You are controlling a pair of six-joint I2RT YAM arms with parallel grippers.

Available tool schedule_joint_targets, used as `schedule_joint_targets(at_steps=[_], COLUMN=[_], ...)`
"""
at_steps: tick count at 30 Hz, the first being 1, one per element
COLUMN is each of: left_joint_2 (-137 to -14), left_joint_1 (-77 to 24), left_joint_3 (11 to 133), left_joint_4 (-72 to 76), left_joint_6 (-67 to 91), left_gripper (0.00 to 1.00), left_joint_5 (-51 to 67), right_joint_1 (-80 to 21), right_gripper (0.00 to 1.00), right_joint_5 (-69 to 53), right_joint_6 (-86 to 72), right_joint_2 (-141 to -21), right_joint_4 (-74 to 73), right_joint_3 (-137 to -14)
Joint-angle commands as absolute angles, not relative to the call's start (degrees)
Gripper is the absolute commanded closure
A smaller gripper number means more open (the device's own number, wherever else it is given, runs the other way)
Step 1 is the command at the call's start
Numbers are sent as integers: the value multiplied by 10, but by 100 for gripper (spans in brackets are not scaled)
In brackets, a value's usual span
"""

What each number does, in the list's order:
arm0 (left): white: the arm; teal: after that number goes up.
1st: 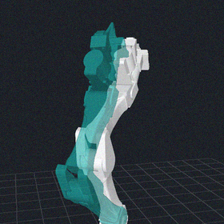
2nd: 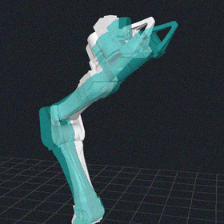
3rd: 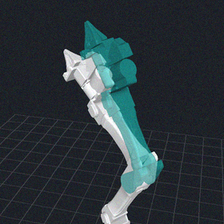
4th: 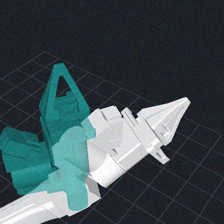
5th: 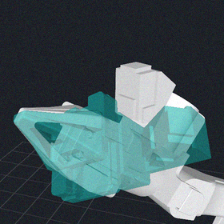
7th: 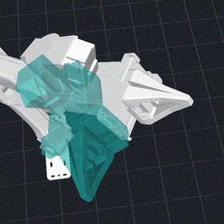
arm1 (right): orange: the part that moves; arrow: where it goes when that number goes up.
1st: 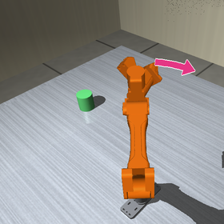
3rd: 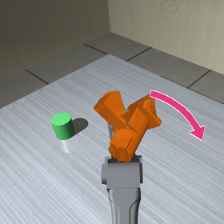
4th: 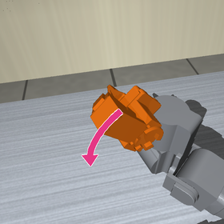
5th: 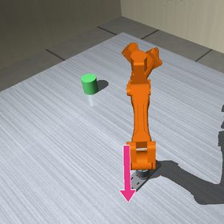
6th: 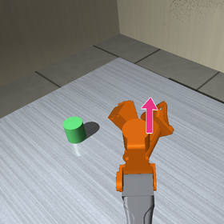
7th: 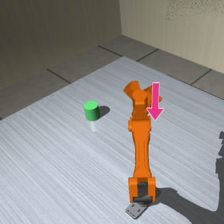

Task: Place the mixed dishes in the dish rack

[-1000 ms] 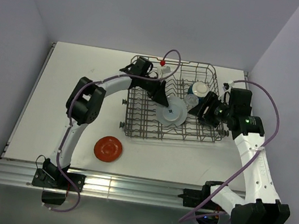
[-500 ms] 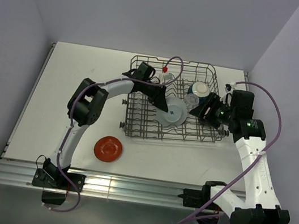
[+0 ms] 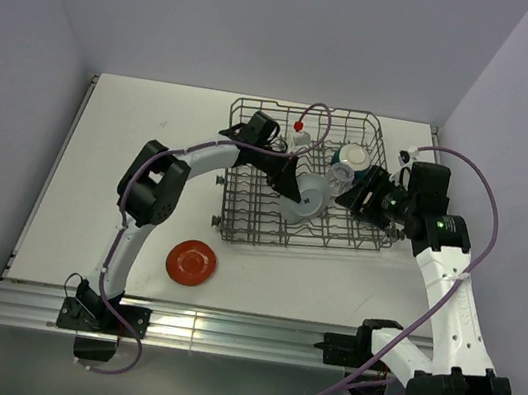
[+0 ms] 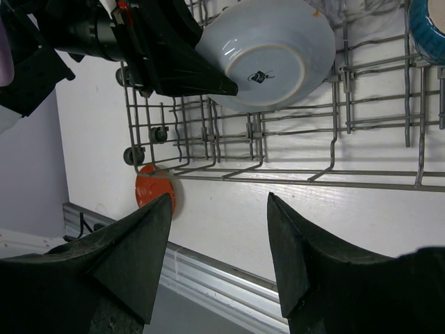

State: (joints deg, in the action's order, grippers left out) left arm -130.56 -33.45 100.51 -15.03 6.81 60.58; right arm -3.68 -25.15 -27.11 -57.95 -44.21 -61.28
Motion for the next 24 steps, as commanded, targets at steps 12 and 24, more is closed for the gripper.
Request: schedule_joint_targets(at_steps=[12, 24], left_joint_2=[-1267, -1160], left_joint_1=[-341, -342], left_joint_3=[1022, 1012], left_joint_4=[-298, -250], left_joint_6=[-98, -84], left_gripper=[100, 100], left_joint_5=[632, 625], right_joint_1=[-26, -25], right_gripper=[36, 36], right_joint_5=[-256, -249], right_joint_6=[-253, -250], right_joint_2=[-557, -577], right_joint_4=[-436, -433], right_joint_3=[-596, -607])
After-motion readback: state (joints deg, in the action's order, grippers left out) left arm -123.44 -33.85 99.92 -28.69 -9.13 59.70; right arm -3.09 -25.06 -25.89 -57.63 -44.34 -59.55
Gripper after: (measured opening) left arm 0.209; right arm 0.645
